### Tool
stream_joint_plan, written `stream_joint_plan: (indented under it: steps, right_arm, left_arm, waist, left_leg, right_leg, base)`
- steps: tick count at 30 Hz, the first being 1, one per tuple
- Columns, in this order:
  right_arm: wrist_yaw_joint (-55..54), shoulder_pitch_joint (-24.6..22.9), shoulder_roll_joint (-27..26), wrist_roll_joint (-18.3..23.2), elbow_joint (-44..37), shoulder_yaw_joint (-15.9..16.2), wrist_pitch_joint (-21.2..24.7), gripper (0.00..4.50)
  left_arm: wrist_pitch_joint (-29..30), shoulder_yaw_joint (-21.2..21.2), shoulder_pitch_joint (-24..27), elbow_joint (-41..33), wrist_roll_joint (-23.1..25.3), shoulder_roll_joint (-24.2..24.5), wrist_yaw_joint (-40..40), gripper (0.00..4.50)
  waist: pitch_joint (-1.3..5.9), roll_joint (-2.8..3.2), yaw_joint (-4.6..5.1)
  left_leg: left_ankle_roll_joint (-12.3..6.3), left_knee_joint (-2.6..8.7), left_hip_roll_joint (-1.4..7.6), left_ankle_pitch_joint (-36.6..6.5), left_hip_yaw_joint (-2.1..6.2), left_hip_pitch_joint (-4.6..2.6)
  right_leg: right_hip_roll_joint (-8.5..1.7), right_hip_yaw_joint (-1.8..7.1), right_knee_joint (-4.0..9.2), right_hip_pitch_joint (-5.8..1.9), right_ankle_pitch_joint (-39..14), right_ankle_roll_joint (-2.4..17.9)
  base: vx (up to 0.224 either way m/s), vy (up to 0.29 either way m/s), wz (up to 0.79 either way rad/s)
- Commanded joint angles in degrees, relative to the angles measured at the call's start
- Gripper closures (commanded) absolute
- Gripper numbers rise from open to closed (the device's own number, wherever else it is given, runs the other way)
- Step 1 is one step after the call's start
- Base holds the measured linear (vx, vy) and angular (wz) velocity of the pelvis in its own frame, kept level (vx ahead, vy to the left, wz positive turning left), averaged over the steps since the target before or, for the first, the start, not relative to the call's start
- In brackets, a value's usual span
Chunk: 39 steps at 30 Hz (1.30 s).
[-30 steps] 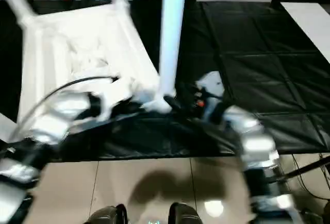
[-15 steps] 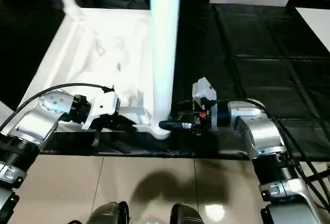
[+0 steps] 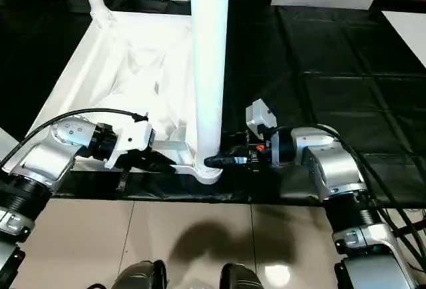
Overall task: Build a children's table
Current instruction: Rotate leg to tighten
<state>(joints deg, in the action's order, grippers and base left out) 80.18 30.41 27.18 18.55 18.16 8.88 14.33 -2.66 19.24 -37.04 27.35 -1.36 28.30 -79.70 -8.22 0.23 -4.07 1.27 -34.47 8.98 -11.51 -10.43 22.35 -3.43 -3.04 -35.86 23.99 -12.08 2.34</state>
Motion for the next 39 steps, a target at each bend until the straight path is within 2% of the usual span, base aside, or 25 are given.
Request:
stream_joint_plan:
  steps: [1,5,7,9,10,12,13,14,16,17,19,20,21,22,23,25,27,28,29,31,32,35,36,39]
  right_arm:
    - [2.3,-1.5,0.0,1.2,-1.7,1.9,0.8,2.56]
    - [-3.0,-4.4,-1.7,1.2,-4.6,0.8,2.4,2.57]
    - [-8.6,-6.6,-3.8,-0.2,-5.7,0.3,1.8,2.57]
    - [-11.9,-7.3,-5.1,-1.3,-5.5,0.0,1.8,2.57]
    - [-15.2,-7.9,-6.4,-2.5,-5.3,-0.2,1.5,2.57]
    - [-22.9,-8.7,-9.8,-5.1,-4.8,-0.6,1.0,2.58]
    - [-25.2,-8.7,-11.0,-5.5,-4.7,-0.9,1.4,2.58]
    - [-30.5,-8.5,-14.0,-6.2,-4.6,-1.6,2.5,2.59]
    - [-32.8,-8.3,-15.4,-6.6,-4.5,-1.7,2.6,2.60]
    - [-37.9,-7.7,-18.3,-7.3,-4.2,-2.5,3.6,2.60]
    - [-41.6,-7.3,-20.3,-7.7,-4.0,-3.0,4.4,2.61]
    - [-47.7,-6.6,-23.6,-8.7,-3.6,-3.6,5.1,2.61]
    - [-51.5,-6.2,-25.7,-9.3,-3.2,-4.0,5.5,2.61]
    - [-51.5,-6.2,-25.7,-9.3,-3.2,-4.0,5.5,2.61]
    - [-51.5,-6.2,-25.7,-9.3,-3.2,-4.0,5.5,2.61]
    - [-61.1,-4.0,-32.7,-10.3,-1.1,-5.5,5.0,2.06]
    - [-62.6,-3.2,-34.1,-10.4,-0.3,-5.6,3.8,1.89]
    - [-63.0,-2.8,-34.6,-10.4,0.3,-5.9,3.0,1.78]
    - [-63.0,-2.8,-34.6,-10.4,0.3,-5.9,3.0,1.67]
    - [-60.6,-3.1,-33.1,-9.6,0.3,-6.8,1.5,1.48]
    - [-57.8,-3.5,-31.1,-9.4,0.0,-6.9,0.3,1.40]
    - [-56.1,-3.8,-29.9,-9.4,-0.3,-6.8,-0.5,1.03]
    - [-53.5,-4.1,-27.9,-9.3,-0.8,-6.6,-0.9,0.94]
    - [-50.5,-4.3,-25.7,-9.1,-1.4,-6.9,-1.3,0.71]
  left_arm:
    - [0.2,1.6,-0.9,0.4,1.2,-0.6,0.4,4.50]
    - [4.5,0.0,-1.7,0.0,1.0,-2.9,5.0,4.50]
    - [7.6,-0.6,-2.3,-0.1,1.2,-4.4,8.2,4.50]
    - [8.8,-1.2,-2.5,-0.1,1.0,-5.4,9.9,4.50]
    - [10.1,-1.8,-2.7,-0.2,0.8,-6.5,11.5,4.50]
    - [12.9,-2.4,-3.5,-0.6,1.1,-9.0,15.5,4.50]
    - [13.8,-2.5,-3.8,-0.7,1.2,-9.7,16.6,4.50]
    - [15.9,-2.8,-4.5,-0.6,1.9,-11.5,19.6,4.50]
    - [16.7,-3.0,-5.1,-0.2,2.4,-12.4,21.4,4.50]
    - [17.8,-3.0,-5.8,0.3,3.1,-13.9,24.0,4.50]
    - [18.5,-3.1,-6.3,0.6,3.7,-14.9,25.8,4.50]
    - [19.7,-3.4,-7.1,1.3,4.3,-16.6,28.9,4.50]
    - [20.4,-3.6,-7.6,1.7,4.6,-17.7,30.9,4.50]
    - [20.4,-3.6,-7.6,1.7,4.6,-17.7,30.9,4.50]
    - [20.4,-3.6,-7.6,1.7,4.6,-17.7,30.9,4.50]
    - [21.8,-4.8,-9.4,3.6,6.7,-21.3,39.2,4.50]
    - [21.8,-5.2,-9.7,3.8,7.0,-21.9,40.9,4.50]
    - [21.9,-5.4,-9.7,3.7,7.1,-22.1,41.6,4.50]
    - [21.9,-5.4,-9.7,3.7,7.1,-22.1,41.6,4.50]
    - [21.3,-5.1,-8.5,2.3,6.8,-20.8,39.3,4.50]
    - [20.3,-4.6,-7.4,1.4,6.8,-19.4,37.5,4.50]
    - [19.7,-4.4,-6.8,1.0,6.9,-18.6,36.6,4.50]
    - [19.0,-4.2,-5.9,0.6,7.0,-17.5,35.5,4.50]
    - [17.8,-4.1,-5.0,0.5,7.0,-16.2,34.0,4.50]
  waist:
    - [4.35,-0.13,0.20]
    - [4.19,-0.05,-0.28]
    - [3.91,0.04,-0.53]
    - [3.63,-0.05,-0.30]
    - [3.44,-0.04,-0.19]
    - [3.17,-0.10,0.43]
    - [3.03,-0.23,0.70]
    - [2.95,-0.43,1.21]
    - [2.89,-0.41,1.89]
    - [3.05,-0.33,2.15]
    - [3.12,-0.26,2.49]
    - [3.10,-0.31,2.67]
    - [3.15,-0.22,2.91]
    - [3.14,-0.20,3.00]
    - [3.33,-0.30,2.95]
    - [3.43,0.35,3.06]
    - [3.82,-0.06,3.18]
    - [4.04,0.05,3.12]
    - [4.08,0.12,3.15]
    - [4.11,0.14,3.12]
    - [4.04,0.09,3.11]
    - [3.92,0.08,3.20]
    - [3.89,-0.06,3.28]
    - [3.91,-0.05,3.30]
  left_leg:
    - [-10.73,3.41,4.93,2.1,1.46,-1.24]
    - [-9.66,3.62,5.09,1.0,1.40,-1.43]
    - [-8.35,3.88,5.11,-1.2,1.46,-1.61]
    - [-6.25,4.31,4.83,-4.9,1.62,-1.53]
    - [-4.71,4.54,4.80,-6.9,1.63,-1.69]
    - [-2.45,5.01,4.77,-9.1,1.83,-1.54]
    - [-2.01,5.17,4.81,-9.7,1.85,-1.67]
    - [-1.48,5.33,4.54,-10.8,2.13,-1.40]
    - [-0.99,5.53,4.42,-11.0,2.34,-1.19]
    - [-1.31,5.52,4.41,-11.0,2.35,-1.36]
    - [-1.84,5.59,4.34,-9.3,2.16,-1.29]
    - [-2.14,5.61,4.34,-9.1,2.21,-1.19]
    - [-2.05,5.56,4.28,-8.6,2.01,-1.34]
    - [-1.94,5.55,4.27,-8.6,2.02,-1.39]
    - [-2.13,5.41,4.14,-8.1,1.99,-1.35]
    - [-2.83,5.29,4.25,-5.6,1.79,-1.34]
    - [-3.43,5.13,4.05,-3.7,1.87,-1.25]
    - [-4.74,4.85,3.95,-0.8,1.84,-1.01]
    - [-6.29,4.68,3.93,1.0,1.75,-0.86]
    - [-8.17,4.57,3.99,1.9,1.71,-0.85]
    - [-8.86,4.59,4.09,1.2,1.72,-0.86]
    - [-9.25,4.64,4.26,-0.6,1.72,-0.83]
    - [-9.06,4.68,4.34,-0.8,1.68,-0.92]
    - [-8.97,4.64,4.32,-0.8,1.75,-0.80]
  right_leg:
    - [-5.67,3.26,2.79,-3.45,4.9,18.1]
    - [-5.74,3.41,3.09,-3.32,3.0,18.1]
    - [-5.85,3.45,3.60,-3.07,-0.2,17.8]
    - [-6.17,3.51,4.49,-3.37,-6.7,16.7]
    - [-6.14,3.60,5.00,-3.22,-10.4,15.7]
    - [-6.14,3.66,5.39,-3.18,-14.7,13.9]
    - [-6.10,3.72,5.56,-2.94,-15.7,13.6]
    - [-6.18,3.61,5.81,-3.24,-18.3,12.8]
    - [-6.16,3.53,6.01,-3.28,-20.3,11.5]
    - [-6.15,3.53,6.16,-3.26,-20.2,11.2]
    - [-5.94,3.62,6.09,-3.14,-16.8,11.6]
    - [-5.95,3.57,6.05,-3.18,-16.1,11.7]
    - [-5.80,3.65,6.03,-2.90,-15.0,12.0]
    - [-5.84,3.67,6.09,-2.85,-14.9,12.1]
    - [-5.92,3.65,6.00,-3.17,-13.8,12.2]
    - [-5.72,3.80,5.58,-2.95,-8.4,13.3]
    - [-5.67,3.59,5.13,-3.47,-3.9,14.4]
    - [-5.67,3.64,4.57,-3.77,1.2,15.0]
    - [-5.61,3.57,4.16,-3.80,5.7,15.7]
    - [-5.66,3.41,3.93,-3.90,8.7,16.2]
    - [-5.74,3.32,4.00,-3.94,8.3,16.4]
    - [-5.74,3.25,4.28,-4.01,5.2,16.3]
    - [-5.68,3.25,4.34,-3.91,4.3,16.3]
    - [-5.72,3.24,4.33,-4.06,3.7,16.3]
  base:
    - [0.000,0.000,0.00]
    - [0.000,0.000,0.00]
    - [0.000,0.000,0.00]
    - [0.000,0.000,0.00]
    - [0.000,0.000,0.00]
    - [0.000,0.000,0.00]
    - [0.000,0.000,0.00]
    - [0.000,0.000,0.00]
    - [0.000,0.000,0.00]
    - [0.000,0.000,0.00]
    - [0.000,0.000,0.00]
    - [0.000,0.000,0.00]
    - [0.000,0.000,0.00]
    - [0.000,0.000,0.00]
    - [0.000,0.000,0.00]
    - [0.000,0.000,0.00]
    - [0.000,0.000,0.00]
    - [0.000,0.000,0.00]
    - [0.000,0.000,0.00]
    - [0.000,0.000,0.00]
    - [0.000,0.000,0.00]
    - [0.000,0.000,0.00]
    - [0.000,0.000,0.00]
    - [0.000,0.000,0.00]
